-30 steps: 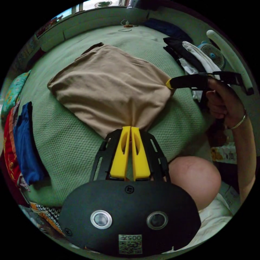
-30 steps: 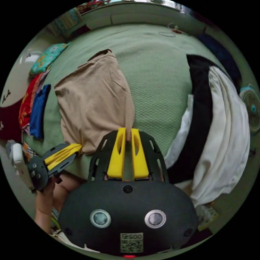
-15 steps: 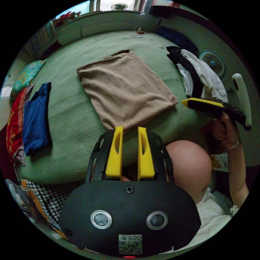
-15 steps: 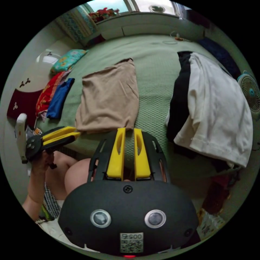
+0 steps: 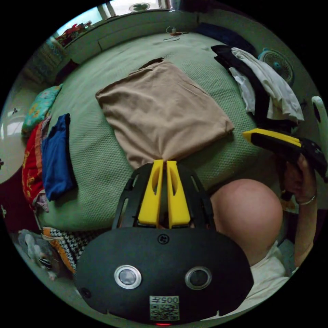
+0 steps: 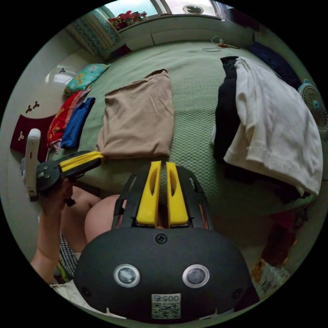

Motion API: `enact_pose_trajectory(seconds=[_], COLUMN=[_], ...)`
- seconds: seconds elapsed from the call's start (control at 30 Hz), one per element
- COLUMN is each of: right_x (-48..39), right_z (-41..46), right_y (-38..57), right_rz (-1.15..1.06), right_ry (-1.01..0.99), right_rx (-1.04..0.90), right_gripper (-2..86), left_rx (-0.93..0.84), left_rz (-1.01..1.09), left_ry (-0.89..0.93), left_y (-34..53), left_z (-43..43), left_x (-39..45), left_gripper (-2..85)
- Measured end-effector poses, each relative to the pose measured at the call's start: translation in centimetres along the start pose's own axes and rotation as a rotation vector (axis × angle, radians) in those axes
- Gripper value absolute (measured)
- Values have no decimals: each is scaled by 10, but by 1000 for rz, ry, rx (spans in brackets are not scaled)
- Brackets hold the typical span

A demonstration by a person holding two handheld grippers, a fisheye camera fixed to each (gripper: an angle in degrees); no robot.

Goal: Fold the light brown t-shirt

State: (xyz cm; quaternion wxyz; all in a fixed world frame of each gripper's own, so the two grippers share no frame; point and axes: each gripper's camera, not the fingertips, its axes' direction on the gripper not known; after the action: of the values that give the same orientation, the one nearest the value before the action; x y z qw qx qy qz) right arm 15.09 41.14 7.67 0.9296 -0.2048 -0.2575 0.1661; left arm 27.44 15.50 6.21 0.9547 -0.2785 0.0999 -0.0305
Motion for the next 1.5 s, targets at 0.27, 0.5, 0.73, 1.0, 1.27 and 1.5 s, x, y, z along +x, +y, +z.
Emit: enact_pose_trajectory(seconds=[0.27,0.5,0.73,1.0,1.27,1.5], right_x=[5,7,11,9,-24,-47], right_z=[7,13,11,14,8,21], right_y=[14,22,29,16,-27,-114], right_rz=[-9,-6,-6,1,-124,-337], right_ry=[-8,-27,-13,-28,5,37], right_rx=[-13,-22,-19,-27,34,54], right_gripper=[1,-8,-7,-8,19,106], left_rx=[-19,30,-14,4,37,26], left_rz=[-216,-291,-235,-357,-467,-399], left_ry=[161,237,182,-9,131,319], left_y=[39,46,51,92,136,156], left_z=[-2,6,11,-16,-27,-13], left_x=[-23,-17,-19,-98,-163,-159], left_gripper=[86,118,64,42,67,118])
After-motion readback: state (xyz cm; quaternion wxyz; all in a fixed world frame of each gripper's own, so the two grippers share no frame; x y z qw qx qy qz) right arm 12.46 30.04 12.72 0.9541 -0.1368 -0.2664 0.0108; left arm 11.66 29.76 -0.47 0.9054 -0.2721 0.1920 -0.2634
